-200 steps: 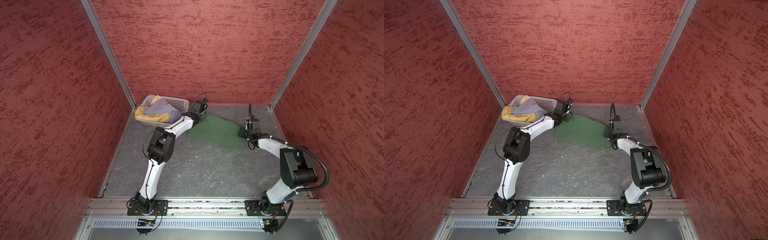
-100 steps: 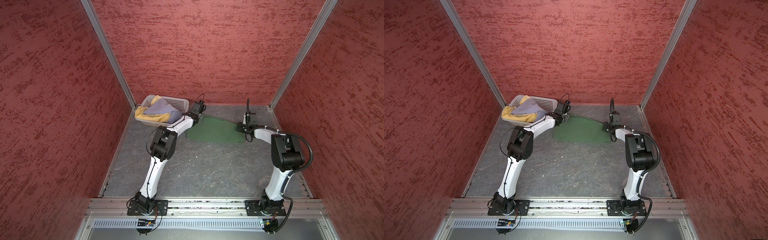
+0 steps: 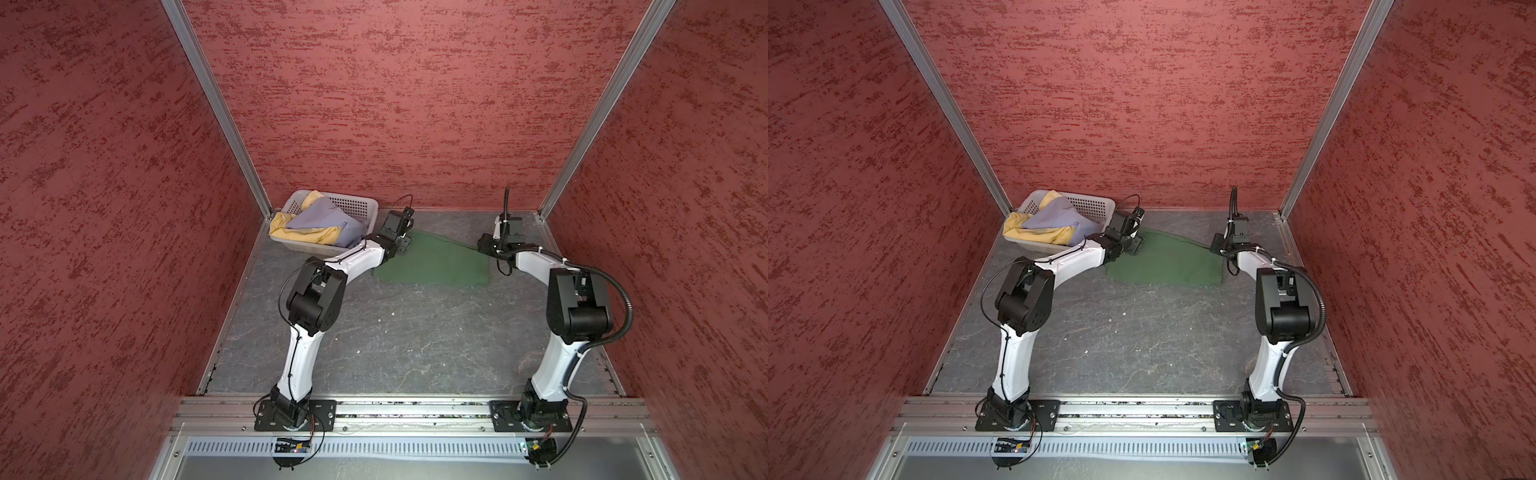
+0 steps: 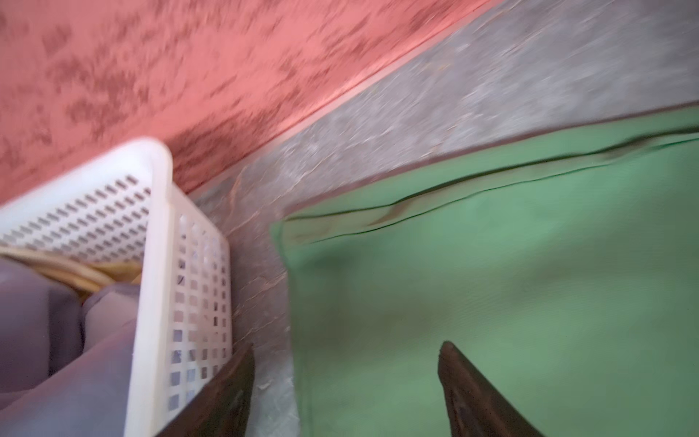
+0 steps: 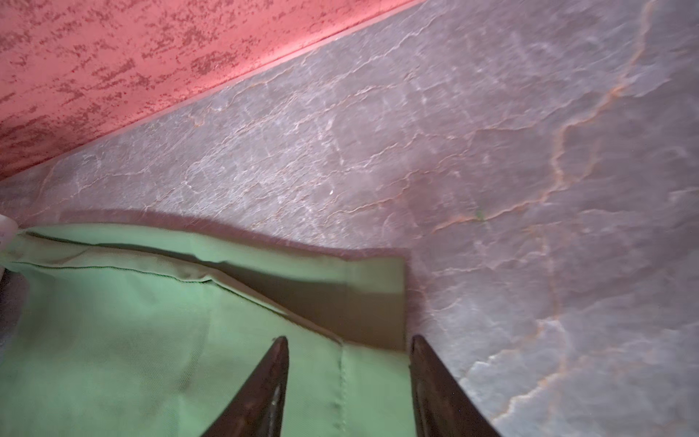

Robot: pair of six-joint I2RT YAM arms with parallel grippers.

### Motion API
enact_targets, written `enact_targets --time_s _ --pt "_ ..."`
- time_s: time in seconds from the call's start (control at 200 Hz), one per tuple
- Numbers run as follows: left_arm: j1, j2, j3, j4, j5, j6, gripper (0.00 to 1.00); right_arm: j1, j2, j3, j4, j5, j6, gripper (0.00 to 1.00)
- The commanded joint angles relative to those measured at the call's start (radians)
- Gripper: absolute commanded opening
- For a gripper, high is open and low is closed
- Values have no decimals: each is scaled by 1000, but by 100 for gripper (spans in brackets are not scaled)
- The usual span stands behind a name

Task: Fold and stack skirts
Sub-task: Fold the skirt at the top-center of the table.

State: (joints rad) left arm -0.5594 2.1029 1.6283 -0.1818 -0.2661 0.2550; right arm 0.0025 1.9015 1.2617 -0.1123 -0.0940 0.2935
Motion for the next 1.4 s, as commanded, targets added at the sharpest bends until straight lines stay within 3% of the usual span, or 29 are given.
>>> enact_targets --time_s 0.0,0.155,0.311,0.436,0.696,0.937,1.127,1.263,1.393 --pt "-48 -93 -76 129 124 132 77 -24 -35 20 -49 -19 -20 52" --pt "-117 -156 -174 178 213 281 78 -42 -16 -10 -50 -65 -15 51" --pt "-179 -172 -237 203 268 397 78 -43 24 -9 -44 -129 6 44" --pt "-210 -172 -260 209 318 430 78 -44 55 3 -29 -171 25 35" --pt "-261 -158 -292 249 382 521 77 -43 106 43 -34 -186 39 33" --pt "-302 -99 -263 250 377 614 77 -43 127 64 -5 -209 41 0" --pt "-331 -42 -231 234 363 711 77 -43 138 100 -5 -209 45 0" --pt "-347 11 -191 221 325 756 76 -45 85 77 1 -186 52 22" --pt "-350 69 -133 188 287 761 73 -52 -2 35 1 -166 52 36"
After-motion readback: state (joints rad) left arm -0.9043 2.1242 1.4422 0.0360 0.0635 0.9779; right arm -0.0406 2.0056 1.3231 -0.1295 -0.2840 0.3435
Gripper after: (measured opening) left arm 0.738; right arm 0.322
